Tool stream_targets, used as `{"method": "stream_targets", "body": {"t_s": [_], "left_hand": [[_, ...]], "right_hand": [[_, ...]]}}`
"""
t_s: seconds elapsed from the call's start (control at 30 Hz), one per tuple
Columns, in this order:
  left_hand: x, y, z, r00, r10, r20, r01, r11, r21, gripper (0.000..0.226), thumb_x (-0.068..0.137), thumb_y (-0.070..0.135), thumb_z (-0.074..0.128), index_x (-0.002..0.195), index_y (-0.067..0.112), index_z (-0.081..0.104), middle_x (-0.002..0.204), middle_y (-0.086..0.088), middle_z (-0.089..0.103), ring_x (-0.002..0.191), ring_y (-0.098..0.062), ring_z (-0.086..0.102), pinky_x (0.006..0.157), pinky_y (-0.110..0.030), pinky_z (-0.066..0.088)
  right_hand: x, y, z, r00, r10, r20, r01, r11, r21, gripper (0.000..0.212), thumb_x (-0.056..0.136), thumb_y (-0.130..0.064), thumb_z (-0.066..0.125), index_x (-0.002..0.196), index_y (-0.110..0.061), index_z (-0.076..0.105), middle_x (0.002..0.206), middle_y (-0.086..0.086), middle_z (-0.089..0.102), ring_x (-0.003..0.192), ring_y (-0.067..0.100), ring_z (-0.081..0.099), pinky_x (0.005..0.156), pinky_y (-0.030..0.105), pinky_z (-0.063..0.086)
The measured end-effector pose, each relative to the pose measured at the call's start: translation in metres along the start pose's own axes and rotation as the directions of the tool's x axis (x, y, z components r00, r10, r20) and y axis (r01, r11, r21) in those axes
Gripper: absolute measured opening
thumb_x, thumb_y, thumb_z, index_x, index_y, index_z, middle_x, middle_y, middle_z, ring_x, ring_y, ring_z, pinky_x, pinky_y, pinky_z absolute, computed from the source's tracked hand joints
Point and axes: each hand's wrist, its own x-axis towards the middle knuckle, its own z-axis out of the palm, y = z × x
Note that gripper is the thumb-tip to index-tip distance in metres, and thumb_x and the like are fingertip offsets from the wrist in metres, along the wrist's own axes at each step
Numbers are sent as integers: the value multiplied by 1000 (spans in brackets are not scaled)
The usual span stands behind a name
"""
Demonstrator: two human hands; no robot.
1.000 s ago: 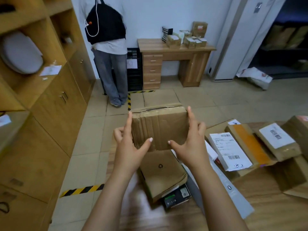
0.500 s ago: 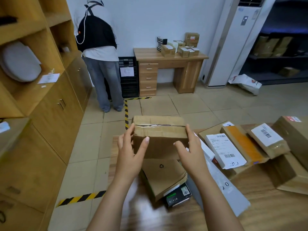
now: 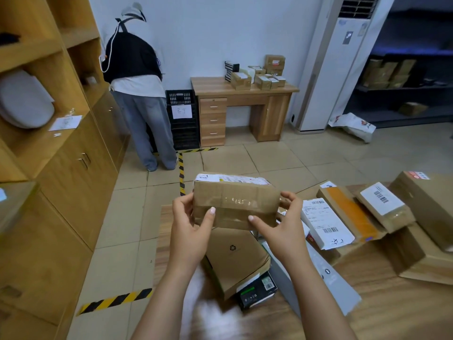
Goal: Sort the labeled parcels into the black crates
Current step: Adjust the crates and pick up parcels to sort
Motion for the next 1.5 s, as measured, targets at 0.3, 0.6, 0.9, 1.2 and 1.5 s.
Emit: {"method": "stream_targets", "body": {"t_s": [0.3,0.6,0.9,1.2,1.5], "left_hand": [[-2,4,5,1000,-5,-2,5,999,-33,65,75,11,82,124,29,43,126,17,52,115,1,56,96,-37,52],[-4,7,8,1000,26,-13,-26,1000,-1,90,75,12,82,137,41,23,130,16,41,120,10,47,100,-21,46],[-3,6,8,1000,9,-1,-9,1000,-12,86,67,43,79,143,30,42,128,14,43,120,-6,54,96,-46,52],[1,14,10,999,29,17,-28,997,-76,57,75,36,79,127,28,56,129,0,59,112,-2,60,85,-18,52],[-2,-15,13,999,-38,27,37,999,27,69,74,60,73,134,34,51,129,7,54,115,-4,58,98,-35,51]], "right_hand": [[-6,0,-5,993,-108,43,113,979,-168,91,73,-17,83,145,-35,30,144,-9,36,129,6,39,105,27,43],[-8,-4,-8,993,-103,56,106,994,-41,84,75,-30,82,139,-46,31,139,-18,44,127,6,47,101,39,50],[-7,-7,-9,986,-166,-11,166,985,-43,78,76,-26,83,137,-42,37,139,-14,48,128,5,45,105,38,46],[-11,-6,-12,979,-200,-50,194,976,-97,80,74,-21,83,138,-36,39,133,-17,42,124,-4,40,101,29,46],[-16,14,-5,987,-149,-55,137,975,-177,90,72,-27,85,144,-38,32,136,-6,37,113,-18,34,100,20,40]]}}
